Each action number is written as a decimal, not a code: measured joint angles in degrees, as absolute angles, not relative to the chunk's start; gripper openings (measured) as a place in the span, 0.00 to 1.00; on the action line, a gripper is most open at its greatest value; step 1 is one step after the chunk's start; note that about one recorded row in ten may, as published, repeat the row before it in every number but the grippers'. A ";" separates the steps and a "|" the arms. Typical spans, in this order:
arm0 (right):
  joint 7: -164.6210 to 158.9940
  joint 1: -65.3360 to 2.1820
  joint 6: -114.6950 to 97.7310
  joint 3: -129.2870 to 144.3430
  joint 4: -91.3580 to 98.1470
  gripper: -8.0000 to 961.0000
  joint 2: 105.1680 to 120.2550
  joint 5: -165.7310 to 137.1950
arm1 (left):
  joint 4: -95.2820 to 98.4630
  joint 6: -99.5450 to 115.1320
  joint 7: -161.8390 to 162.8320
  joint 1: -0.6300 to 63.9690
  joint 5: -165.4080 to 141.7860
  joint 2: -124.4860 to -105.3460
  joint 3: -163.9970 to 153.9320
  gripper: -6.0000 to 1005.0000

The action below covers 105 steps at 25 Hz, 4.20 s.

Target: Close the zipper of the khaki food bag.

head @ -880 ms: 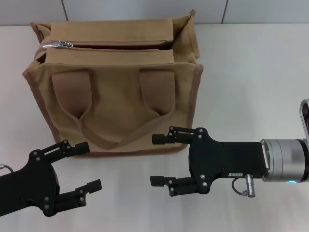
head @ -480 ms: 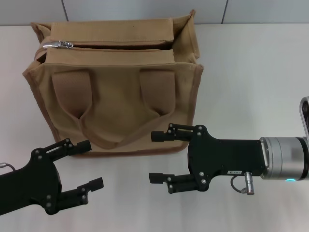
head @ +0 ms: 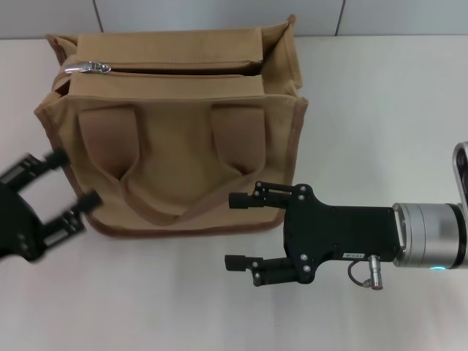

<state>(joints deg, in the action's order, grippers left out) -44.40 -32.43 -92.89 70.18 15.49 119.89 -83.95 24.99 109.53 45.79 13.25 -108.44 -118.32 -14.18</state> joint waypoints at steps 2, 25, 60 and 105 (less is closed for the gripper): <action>-44.35 -32.39 -92.73 70.62 14.97 0.81 119.89 -82.84 | 23.37 108.95 45.71 13.18 -107.69 -118.46 -8.12 0.76; -42.82 -32.69 -92.39 70.32 11.11 0.80 119.88 -81.20 | 16.40 96.15 42.79 19.16 -108.78 -118.58 -0.46 0.74; -42.80 -32.69 -92.46 70.14 10.28 0.77 119.88 -79.80 | 10.35 97.93 34.72 23.81 -101.82 -118.83 0.29 0.72; -63.99 -36.39 -98.71 70.30 13.92 0.74 119.79 -60.64 | 6.98 101.99 43.59 26.90 -101.90 -118.77 0.52 0.03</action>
